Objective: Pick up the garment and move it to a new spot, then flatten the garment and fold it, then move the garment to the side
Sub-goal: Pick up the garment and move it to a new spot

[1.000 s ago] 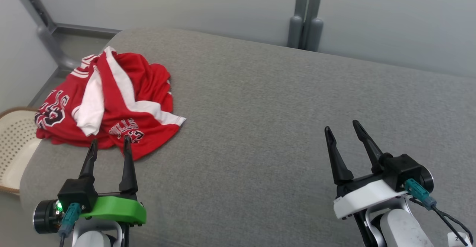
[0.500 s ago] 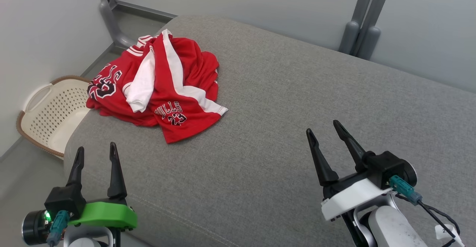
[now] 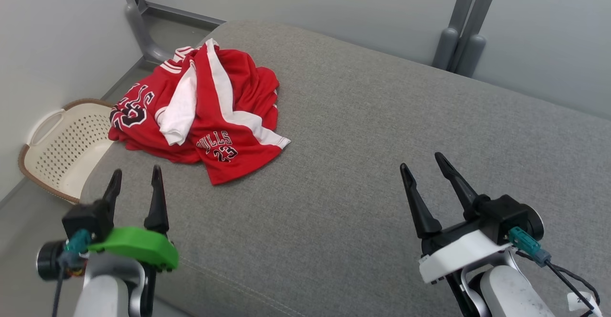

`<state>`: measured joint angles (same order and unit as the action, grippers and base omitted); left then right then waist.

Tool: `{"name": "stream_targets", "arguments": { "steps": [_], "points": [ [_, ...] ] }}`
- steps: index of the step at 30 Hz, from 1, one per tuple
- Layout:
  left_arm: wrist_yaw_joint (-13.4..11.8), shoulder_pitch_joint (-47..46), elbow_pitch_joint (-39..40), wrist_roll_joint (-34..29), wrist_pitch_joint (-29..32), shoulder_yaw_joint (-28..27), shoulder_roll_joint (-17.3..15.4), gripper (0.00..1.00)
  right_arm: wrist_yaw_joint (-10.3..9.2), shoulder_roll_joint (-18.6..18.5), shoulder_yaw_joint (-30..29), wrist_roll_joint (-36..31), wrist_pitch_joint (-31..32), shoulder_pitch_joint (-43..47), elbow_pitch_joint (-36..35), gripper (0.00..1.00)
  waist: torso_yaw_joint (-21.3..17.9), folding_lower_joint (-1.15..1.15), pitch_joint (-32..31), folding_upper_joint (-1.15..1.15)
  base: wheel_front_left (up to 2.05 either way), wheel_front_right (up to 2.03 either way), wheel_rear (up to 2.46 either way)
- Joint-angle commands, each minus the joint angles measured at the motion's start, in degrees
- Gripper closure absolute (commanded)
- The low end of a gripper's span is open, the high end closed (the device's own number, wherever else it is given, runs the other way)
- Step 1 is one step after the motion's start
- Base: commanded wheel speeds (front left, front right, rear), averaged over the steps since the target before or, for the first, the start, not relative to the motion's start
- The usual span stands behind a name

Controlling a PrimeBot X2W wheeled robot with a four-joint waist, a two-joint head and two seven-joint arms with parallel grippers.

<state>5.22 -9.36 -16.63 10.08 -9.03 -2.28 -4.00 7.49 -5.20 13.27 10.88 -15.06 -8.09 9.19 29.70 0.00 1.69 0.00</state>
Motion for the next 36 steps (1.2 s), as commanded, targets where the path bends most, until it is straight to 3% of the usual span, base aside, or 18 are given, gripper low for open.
{"name": "stream_targets", "arguments": {
  "steps": [1, 13, 21, 30, 36],
  "points": [
    [0.61, -2.81, 0.17, 1.19, 2.35, 0.0, -0.91, 0.0, 0.0, -0.51, 0.21, -0.44, -0.17, 1.03, -0.73, 0.0, -0.53, 0.0, 0.69, 0.0, 0.0, 0.0, 0.0],
    [1.68, -22.42, -2.23, 9.4, 22.53, -3.45, -9.6, 0.0, -0.01, -2.7, 2.58, -1.26, -0.17, -3.1, -3.72, 0.0, -12.36, 0.0, 10.54, 0.0, 0.0, 0.0, 0.0],
    [2.03, -33.19, -12.61, 14.18, 34.91, -4.56, -16.7, 0.0, -0.01, -2.69, 3.65, -1.37, -0.17, -6.95, -4.57, 0.0, -21.79, 0.0, 16.73, 0.0, 0.0, 0.0, 0.0],
    [1.9, -39.16, -24.8, 15.15, 38.5, -6.03, -24.07, 0.0, -0.01, -2.13, 4.74, -1.18, -0.17, -8.98, -5.16, 0.0, -29.01, 0.0, 19.74, 0.0, 0.0, 0.0, 0.0],
    [-0.33, -42.23, -35.2, 13.9, 36.65, -6.53, -27.61, 0.0, -0.01, -1.96, 5.03, -1.15, -0.17, -9.65, -5.29, 0.0, -31.78, 0.0, 20.9, 0.0, 0.0, 0.0, 0.0]
  ]
}}
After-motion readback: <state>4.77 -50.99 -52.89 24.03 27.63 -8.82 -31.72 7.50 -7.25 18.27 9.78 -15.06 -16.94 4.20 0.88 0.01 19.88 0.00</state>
